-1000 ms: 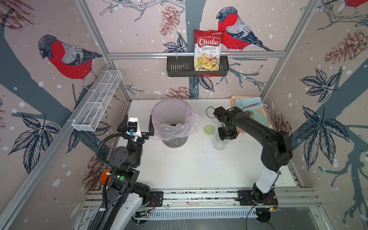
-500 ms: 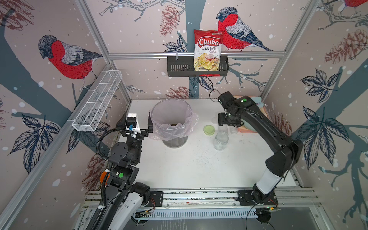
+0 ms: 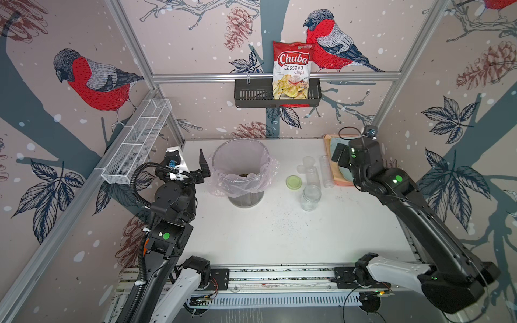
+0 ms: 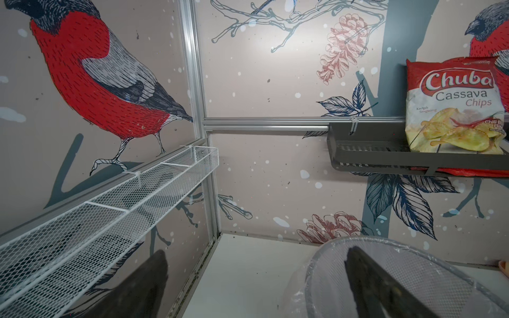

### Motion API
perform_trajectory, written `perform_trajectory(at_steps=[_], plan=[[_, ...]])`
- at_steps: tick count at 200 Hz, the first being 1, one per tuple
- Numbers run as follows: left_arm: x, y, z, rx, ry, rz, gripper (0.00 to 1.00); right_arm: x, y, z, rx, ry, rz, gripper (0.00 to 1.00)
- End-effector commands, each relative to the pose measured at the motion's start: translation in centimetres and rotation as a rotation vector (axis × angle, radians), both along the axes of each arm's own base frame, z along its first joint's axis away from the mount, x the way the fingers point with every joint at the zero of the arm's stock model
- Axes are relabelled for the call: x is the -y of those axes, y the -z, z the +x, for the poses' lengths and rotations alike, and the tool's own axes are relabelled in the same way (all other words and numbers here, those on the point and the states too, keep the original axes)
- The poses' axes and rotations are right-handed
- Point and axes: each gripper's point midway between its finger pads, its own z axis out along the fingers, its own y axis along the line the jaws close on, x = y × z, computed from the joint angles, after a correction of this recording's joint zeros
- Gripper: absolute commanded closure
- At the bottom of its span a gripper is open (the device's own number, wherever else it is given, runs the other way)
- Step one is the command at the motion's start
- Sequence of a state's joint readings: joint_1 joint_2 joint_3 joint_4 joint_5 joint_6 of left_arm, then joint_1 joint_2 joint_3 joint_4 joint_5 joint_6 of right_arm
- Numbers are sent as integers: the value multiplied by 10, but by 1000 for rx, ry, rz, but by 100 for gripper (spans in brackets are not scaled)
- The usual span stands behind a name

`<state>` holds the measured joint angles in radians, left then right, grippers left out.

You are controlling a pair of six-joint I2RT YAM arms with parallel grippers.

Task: Empty moldy mung beans from jars
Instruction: Reset both arms

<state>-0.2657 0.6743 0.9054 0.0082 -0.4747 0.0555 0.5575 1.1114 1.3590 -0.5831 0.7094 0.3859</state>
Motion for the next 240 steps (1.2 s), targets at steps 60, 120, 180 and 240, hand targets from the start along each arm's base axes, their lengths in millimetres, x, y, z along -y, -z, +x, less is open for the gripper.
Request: perform_trajectory(at_steps=[60,120,180,240], plan=[[-73,54,12,-140,-560,-260,2,51,-6,49,190,65,76,0],[-109,139,2,-89,-572,-331,2,66,42,71,218,28,113,0],[-83,173,30,-203,-249,-111,2,78,115,95,-3,74,88,1],[-72,229,45,-307,-147,-92,2,123,218,71,-95,141,81,0]])
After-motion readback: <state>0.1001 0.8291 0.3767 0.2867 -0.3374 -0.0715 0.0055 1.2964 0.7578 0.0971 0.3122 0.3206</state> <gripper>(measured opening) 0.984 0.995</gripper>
